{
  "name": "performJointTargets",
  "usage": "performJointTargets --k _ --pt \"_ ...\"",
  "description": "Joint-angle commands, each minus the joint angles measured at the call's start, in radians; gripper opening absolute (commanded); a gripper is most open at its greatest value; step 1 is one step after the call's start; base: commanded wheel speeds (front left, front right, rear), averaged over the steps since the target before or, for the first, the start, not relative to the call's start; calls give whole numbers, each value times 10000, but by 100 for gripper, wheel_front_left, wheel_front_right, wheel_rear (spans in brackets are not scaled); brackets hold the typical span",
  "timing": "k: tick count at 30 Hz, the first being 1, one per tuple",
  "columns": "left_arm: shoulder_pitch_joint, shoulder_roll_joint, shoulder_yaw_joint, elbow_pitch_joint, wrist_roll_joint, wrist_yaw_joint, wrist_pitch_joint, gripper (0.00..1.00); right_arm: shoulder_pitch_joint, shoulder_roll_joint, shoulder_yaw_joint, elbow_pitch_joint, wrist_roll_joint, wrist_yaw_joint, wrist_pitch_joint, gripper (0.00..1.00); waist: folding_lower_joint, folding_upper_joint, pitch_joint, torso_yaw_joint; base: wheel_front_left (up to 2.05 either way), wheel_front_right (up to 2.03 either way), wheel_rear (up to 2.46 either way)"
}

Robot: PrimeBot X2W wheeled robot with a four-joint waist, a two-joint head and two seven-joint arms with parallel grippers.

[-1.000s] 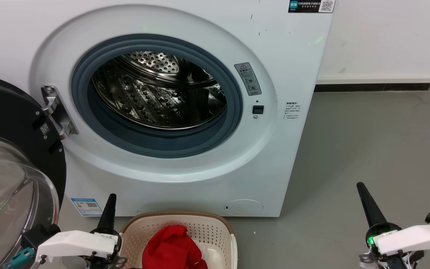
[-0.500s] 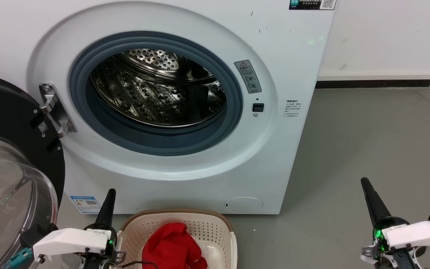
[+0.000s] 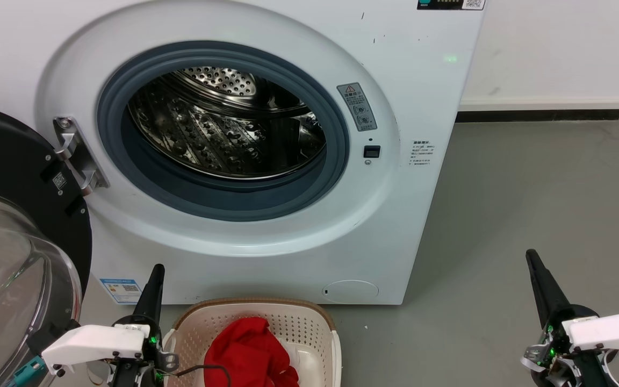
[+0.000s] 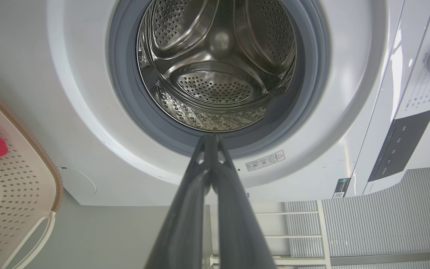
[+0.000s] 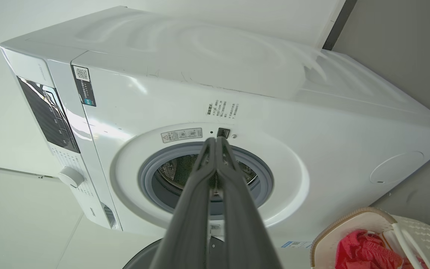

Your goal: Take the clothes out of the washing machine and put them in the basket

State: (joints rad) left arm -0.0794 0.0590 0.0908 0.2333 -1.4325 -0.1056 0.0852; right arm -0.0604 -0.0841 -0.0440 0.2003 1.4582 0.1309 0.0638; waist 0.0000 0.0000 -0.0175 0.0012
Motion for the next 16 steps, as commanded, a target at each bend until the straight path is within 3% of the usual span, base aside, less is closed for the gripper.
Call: performJointTargets --k 1,16 --pt "-173 -18 52 -3 -238 -77 63 0 -223 -3 -47 56 269 -2 48 0 0 0 16 -1 0 0 0" --pt "-299 -72 203 94 -1333 -220 242 0 -443 34 -226 332 1405 -3 152 0 0 0 141 -8 0 0 0"
